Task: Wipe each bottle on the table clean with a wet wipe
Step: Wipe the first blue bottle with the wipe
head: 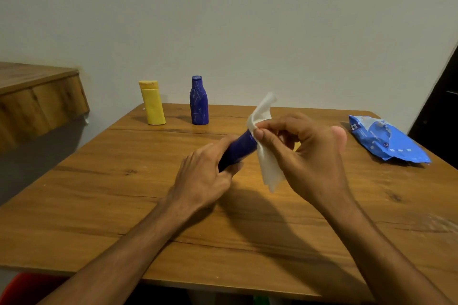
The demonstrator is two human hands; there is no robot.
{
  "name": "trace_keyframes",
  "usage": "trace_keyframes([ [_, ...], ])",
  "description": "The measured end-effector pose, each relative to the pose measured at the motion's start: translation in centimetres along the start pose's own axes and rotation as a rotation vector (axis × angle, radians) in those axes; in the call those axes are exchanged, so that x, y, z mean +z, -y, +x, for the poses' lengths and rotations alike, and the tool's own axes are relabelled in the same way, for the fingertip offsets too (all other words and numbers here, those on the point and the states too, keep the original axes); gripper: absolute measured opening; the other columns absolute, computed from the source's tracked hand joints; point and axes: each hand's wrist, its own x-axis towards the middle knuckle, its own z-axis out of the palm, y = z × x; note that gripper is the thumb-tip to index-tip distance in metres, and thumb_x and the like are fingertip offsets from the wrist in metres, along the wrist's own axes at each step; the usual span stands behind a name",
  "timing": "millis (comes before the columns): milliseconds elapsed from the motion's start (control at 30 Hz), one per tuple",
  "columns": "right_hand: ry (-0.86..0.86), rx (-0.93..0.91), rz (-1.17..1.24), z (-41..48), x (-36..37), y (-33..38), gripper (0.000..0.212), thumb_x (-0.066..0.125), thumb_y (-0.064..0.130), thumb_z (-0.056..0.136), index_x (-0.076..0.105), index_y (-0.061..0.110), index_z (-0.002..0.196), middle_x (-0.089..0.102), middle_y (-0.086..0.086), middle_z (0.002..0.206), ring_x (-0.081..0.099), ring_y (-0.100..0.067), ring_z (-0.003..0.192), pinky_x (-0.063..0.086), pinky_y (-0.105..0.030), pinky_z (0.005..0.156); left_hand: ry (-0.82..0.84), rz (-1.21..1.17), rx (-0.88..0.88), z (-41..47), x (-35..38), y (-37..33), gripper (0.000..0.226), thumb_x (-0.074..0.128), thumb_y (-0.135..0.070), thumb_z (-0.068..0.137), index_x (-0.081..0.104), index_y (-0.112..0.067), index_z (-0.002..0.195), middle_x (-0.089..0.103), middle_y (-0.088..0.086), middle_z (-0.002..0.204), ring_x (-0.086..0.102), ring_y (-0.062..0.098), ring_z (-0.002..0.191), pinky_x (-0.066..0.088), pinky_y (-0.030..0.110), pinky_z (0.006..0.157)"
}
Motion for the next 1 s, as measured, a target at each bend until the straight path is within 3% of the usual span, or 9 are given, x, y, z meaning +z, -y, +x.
trace_keyframes([
  [133,0.088,-0.103,0.036,-0.01,-0.15,0.45,0.018,0.069,0.025,0.084,0.072,0.02,0.101,0.065,0.007,0.094,0.056,0.001,0.082,0.044,-0.01,0.067,-0.036,0.02,0.023,-0.23,-0.25,0.05,0.051,0.071,-0.021,0.087,0.049,-0.027,0.132,0.058,-0.011,0.103,0.052,0.0,0.086,0.052,0.035,0.086],
  [267,-0.032,-0.059,0.009,0.01,-0.08,0.06,0.018,0.07,0.022,0.084,0.07,0.019,0.102,0.063,0.01,0.09,0.055,0.004,0.081,0.043,-0.007,0.068,-0.064,0.107,0.072,-0.21,-0.13,0.03,0.046,0.07,-0.024,0.087,0.049,-0.032,0.127,0.062,-0.008,0.101,0.056,0.006,0.088,0.053,0.034,0.082],
  [400,0.016,-0.092,0.022,-0.19,0.15,0.25,0.017,0.07,0.019,0.085,0.072,0.017,0.102,0.065,0.006,0.094,0.055,0.003,0.083,0.042,-0.007,0.069,-0.029,0.052,0.028,-0.16,-0.12,-0.23,0.043,0.071,-0.024,0.087,0.052,-0.024,0.126,0.057,-0.012,0.098,0.056,0.005,0.086,0.052,0.032,0.085],
  [600,-0.075,-0.007,-0.017,0.18,-0.23,-0.14,0.02,0.071,0.024,0.081,0.067,0.029,0.1,0.06,0.019,0.084,0.054,0.01,0.079,0.042,-0.005,0.067,-0.047,0.094,0.053,-0.17,0.05,-0.32,0.04,0.069,-0.025,0.089,0.053,-0.023,0.125,0.055,-0.013,0.091,0.053,0.002,0.077,0.045,0.024,0.077],
  [733,0.022,-0.052,0.041,-0.04,-0.02,0.29,0.016,0.073,0.021,0.081,0.072,0.021,0.097,0.066,0.011,0.091,0.055,0.008,0.081,0.042,-0.006,0.067,-0.028,0.047,0.039,-0.18,0.0,-0.29,0.039,0.07,-0.022,0.088,0.054,-0.021,0.124,0.055,-0.014,0.094,0.053,-0.001,0.077,0.048,0.024,0.08],
  [867,-0.065,-0.006,0.007,0.45,-0.46,-0.31,0.02,0.072,0.025,0.081,0.066,0.03,0.099,0.061,0.019,0.086,0.055,0.012,0.081,0.042,-0.005,0.067,-0.048,0.053,0.027,-0.12,0.03,-0.43,0.036,0.07,-0.023,0.088,0.056,-0.021,0.121,0.051,-0.019,0.083,0.049,-0.008,0.07,0.034,0.008,0.066],
  [1000,0.065,-0.066,0.033,0.14,-0.31,-0.08,0.015,0.07,0.022,0.083,0.071,0.022,0.098,0.066,0.011,0.091,0.056,0.005,0.082,0.042,-0.007,0.067,-0.014,0.052,-0.001,-0.2,0.02,-0.48,0.038,0.068,-0.022,0.089,0.054,-0.023,0.125,0.058,-0.012,0.095,0.053,0.0,0.078,0.035,0.008,0.071],
])
